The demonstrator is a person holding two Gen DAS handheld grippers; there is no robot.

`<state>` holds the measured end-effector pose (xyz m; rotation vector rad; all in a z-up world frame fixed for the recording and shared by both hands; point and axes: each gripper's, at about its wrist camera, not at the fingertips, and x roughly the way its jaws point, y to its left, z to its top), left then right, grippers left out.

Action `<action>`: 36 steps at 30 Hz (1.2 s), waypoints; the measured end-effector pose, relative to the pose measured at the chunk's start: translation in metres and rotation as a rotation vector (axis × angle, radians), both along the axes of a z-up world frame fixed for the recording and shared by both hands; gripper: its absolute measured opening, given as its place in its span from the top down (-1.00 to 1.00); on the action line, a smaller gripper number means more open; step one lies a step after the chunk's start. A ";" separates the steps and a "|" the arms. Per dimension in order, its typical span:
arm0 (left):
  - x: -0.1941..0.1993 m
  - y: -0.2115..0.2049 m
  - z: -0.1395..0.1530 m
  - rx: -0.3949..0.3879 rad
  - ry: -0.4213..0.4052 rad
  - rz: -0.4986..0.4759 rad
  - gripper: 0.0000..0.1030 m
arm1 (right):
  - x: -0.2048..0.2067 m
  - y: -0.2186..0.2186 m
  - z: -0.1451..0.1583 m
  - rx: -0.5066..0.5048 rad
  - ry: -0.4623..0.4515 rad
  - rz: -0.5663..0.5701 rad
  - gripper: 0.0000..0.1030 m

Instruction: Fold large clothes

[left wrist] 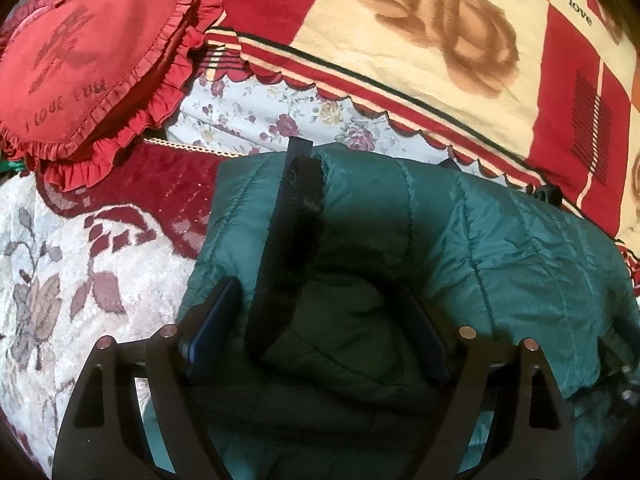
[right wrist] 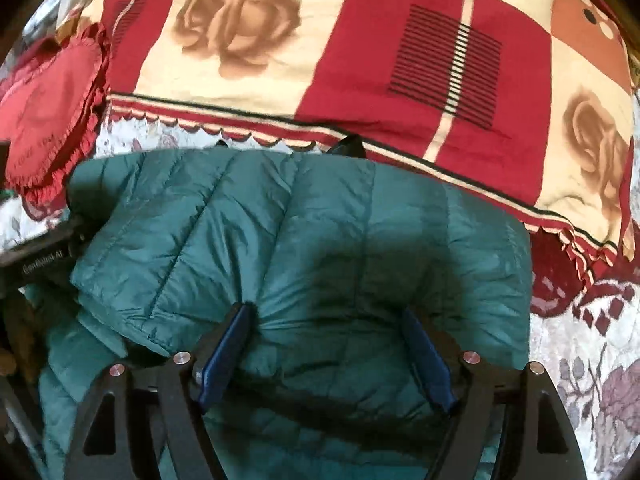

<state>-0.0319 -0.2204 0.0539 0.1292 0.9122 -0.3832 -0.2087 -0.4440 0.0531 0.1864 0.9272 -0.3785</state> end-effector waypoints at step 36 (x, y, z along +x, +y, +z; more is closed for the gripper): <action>-0.148 0.127 0.031 -0.011 0.052 -0.034 -0.60 | -0.165 0.011 0.015 0.104 0.019 -0.112 -0.71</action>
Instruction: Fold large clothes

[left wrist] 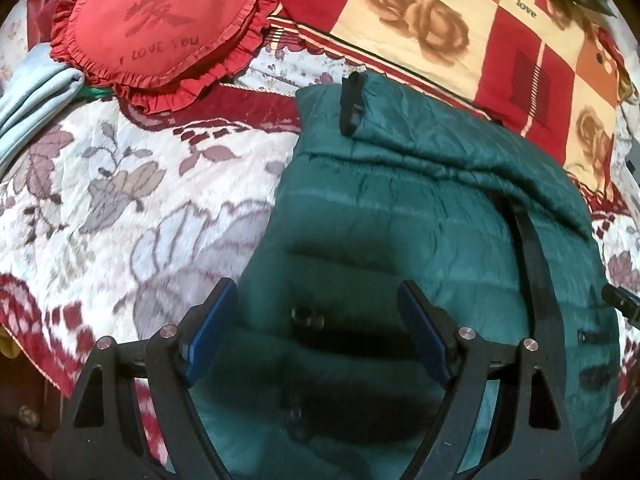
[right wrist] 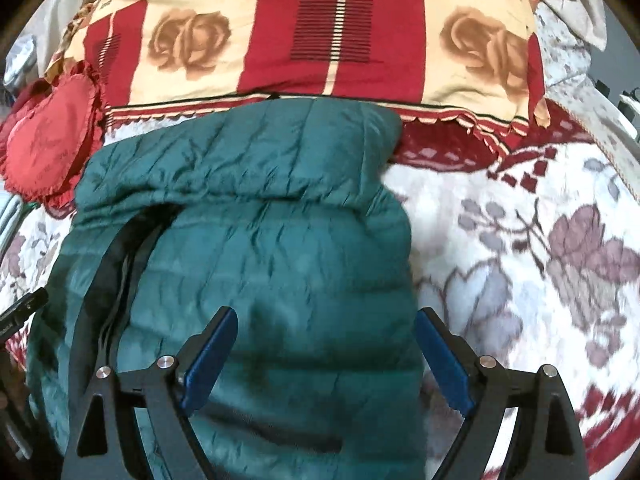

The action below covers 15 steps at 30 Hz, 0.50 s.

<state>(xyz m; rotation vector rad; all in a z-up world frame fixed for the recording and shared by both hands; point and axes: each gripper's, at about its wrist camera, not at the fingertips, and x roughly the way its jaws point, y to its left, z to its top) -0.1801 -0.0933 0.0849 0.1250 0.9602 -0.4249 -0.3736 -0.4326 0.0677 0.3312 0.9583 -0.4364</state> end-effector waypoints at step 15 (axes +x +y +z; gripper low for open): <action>-0.047 0.022 -0.005 0.018 -0.004 -0.040 -0.60 | -0.062 0.052 0.004 0.006 -0.033 0.038 -0.71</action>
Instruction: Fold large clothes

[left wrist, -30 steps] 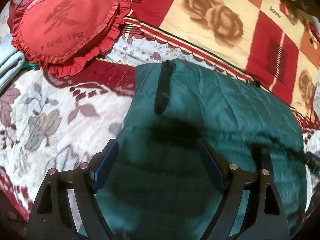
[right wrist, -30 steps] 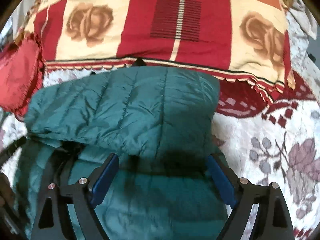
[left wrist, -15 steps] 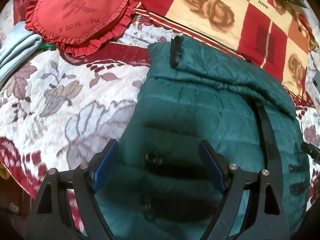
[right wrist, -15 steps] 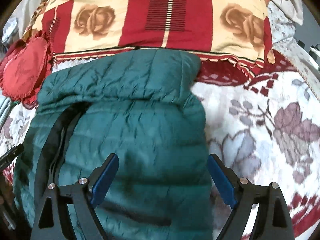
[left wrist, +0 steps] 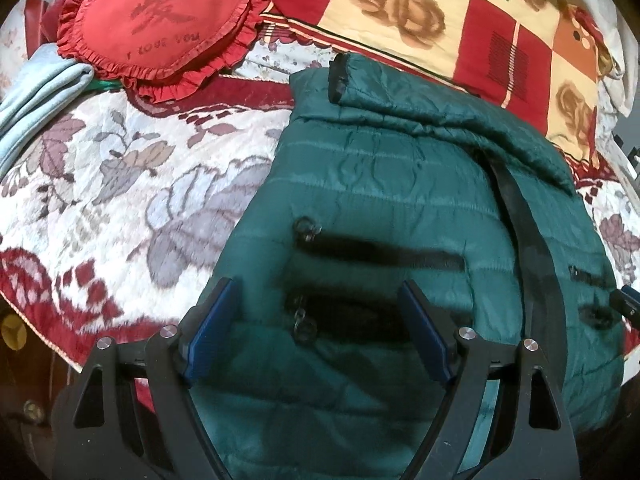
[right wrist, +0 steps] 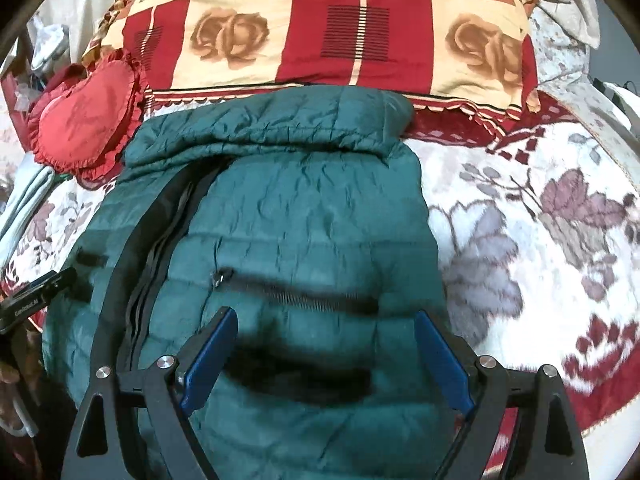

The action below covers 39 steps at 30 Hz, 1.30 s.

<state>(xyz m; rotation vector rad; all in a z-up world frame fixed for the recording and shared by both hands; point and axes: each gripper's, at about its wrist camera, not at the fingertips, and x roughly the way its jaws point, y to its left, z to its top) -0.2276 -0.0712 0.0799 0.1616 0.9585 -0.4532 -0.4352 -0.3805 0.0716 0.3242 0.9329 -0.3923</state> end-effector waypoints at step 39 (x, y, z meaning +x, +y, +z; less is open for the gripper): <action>-0.017 0.098 -0.032 -0.104 0.270 0.030 -0.60 | -0.086 0.004 -0.047 0.281 0.117 -0.012 -0.71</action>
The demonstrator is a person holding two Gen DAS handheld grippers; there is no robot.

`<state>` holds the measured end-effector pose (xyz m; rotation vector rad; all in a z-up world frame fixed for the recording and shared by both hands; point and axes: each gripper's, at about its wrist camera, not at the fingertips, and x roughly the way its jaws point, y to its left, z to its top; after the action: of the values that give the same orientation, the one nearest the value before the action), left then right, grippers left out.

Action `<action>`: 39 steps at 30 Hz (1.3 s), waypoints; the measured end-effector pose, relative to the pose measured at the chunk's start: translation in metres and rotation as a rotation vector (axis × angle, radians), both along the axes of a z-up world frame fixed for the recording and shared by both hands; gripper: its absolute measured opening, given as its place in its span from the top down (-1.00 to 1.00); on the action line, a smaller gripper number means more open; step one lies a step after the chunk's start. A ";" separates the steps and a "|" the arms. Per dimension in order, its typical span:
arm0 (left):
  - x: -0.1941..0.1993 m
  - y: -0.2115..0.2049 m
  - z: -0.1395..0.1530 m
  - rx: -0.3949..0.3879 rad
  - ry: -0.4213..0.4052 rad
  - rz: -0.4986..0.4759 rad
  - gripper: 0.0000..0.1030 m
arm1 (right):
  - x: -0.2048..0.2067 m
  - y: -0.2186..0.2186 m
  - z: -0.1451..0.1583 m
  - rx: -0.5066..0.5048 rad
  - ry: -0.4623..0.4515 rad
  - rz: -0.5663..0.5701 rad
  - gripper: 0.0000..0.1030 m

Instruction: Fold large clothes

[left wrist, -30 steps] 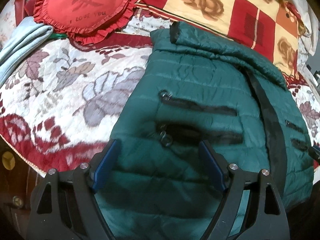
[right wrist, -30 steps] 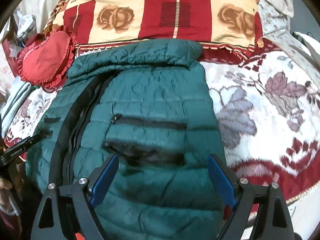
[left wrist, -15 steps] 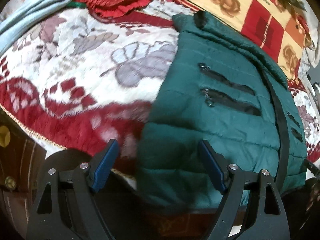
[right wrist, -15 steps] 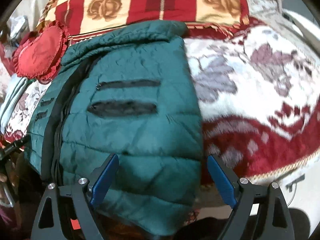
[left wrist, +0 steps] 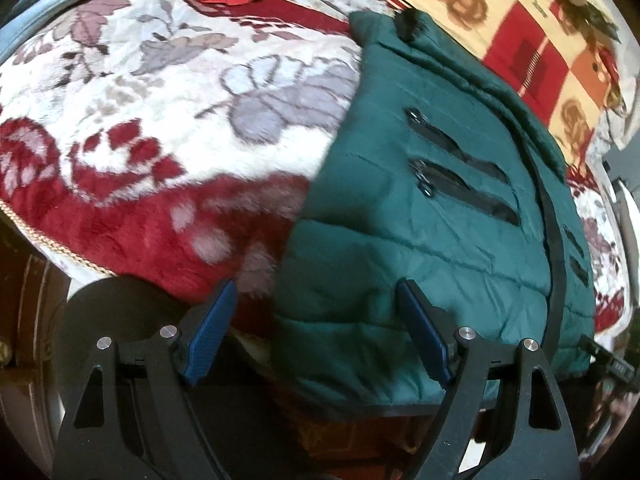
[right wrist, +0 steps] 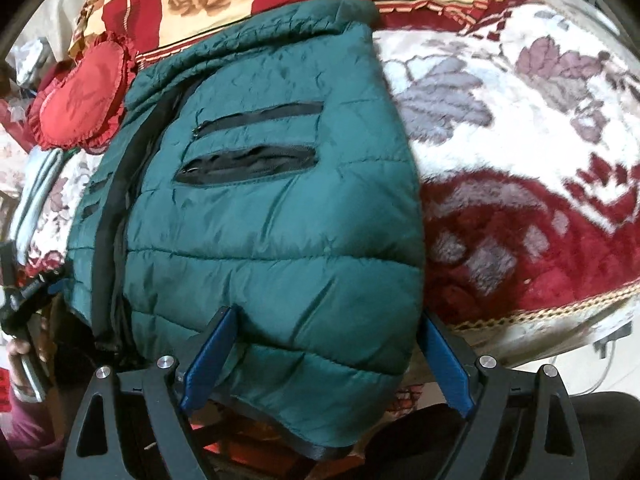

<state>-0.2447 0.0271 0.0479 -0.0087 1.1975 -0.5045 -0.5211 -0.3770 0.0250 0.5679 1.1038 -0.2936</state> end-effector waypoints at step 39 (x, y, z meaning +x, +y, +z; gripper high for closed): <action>-0.016 -0.013 0.008 -0.009 -0.039 -0.106 0.69 | -0.003 0.013 0.050 -0.048 -0.177 0.112 0.70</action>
<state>-0.2604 0.0143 0.0558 0.0574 1.1617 -0.6004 -0.5238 -0.3638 0.0752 0.4782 0.9509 -0.1685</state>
